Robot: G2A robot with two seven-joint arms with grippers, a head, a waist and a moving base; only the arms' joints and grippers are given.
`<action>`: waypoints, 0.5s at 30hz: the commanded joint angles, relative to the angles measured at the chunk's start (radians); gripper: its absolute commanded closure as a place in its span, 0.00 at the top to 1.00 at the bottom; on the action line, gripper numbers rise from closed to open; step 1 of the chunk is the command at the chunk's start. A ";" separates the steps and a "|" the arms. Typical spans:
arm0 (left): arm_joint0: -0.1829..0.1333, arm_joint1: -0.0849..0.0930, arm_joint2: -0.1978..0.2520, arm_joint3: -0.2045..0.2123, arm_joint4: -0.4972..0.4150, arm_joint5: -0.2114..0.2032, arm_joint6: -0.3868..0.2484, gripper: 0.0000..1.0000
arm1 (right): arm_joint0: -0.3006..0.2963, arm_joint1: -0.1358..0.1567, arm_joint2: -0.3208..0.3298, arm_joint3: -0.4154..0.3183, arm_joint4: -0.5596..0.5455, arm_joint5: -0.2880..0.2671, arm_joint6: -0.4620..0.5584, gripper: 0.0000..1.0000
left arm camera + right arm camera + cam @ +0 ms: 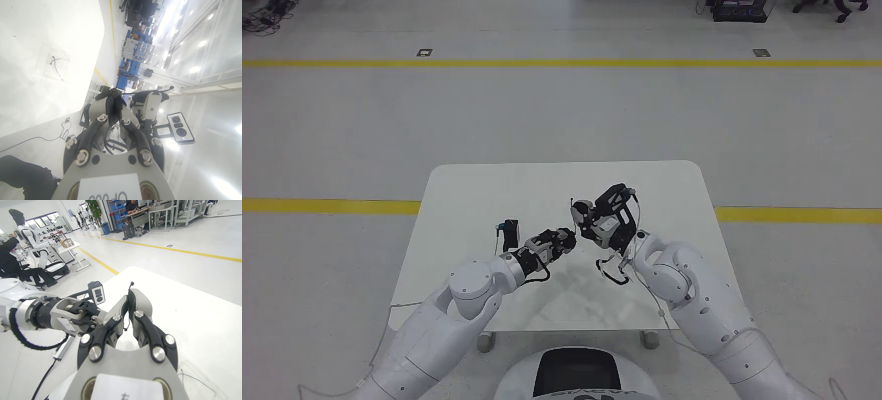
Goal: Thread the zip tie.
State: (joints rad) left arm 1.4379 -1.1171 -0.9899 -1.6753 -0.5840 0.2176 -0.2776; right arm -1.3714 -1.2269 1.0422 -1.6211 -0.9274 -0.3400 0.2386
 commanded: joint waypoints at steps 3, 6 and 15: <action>0.000 0.000 0.000 0.000 0.000 0.000 0.000 0.00 | 0.001 0.000 -0.002 0.005 0.009 0.000 0.001 0.00; 0.000 0.000 0.000 0.000 0.000 0.000 0.000 0.00 | 0.000 0.001 -0.001 0.007 0.026 0.000 0.000 0.00; 0.000 0.000 0.000 0.000 0.000 0.000 0.000 0.00 | -0.005 0.013 -0.003 -0.006 0.112 0.000 -0.002 0.00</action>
State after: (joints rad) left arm 1.4379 -1.1171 -0.9899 -1.6753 -0.5840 0.2176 -0.2776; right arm -1.3768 -1.2165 1.0405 -1.6255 -0.8242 -0.3400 0.2353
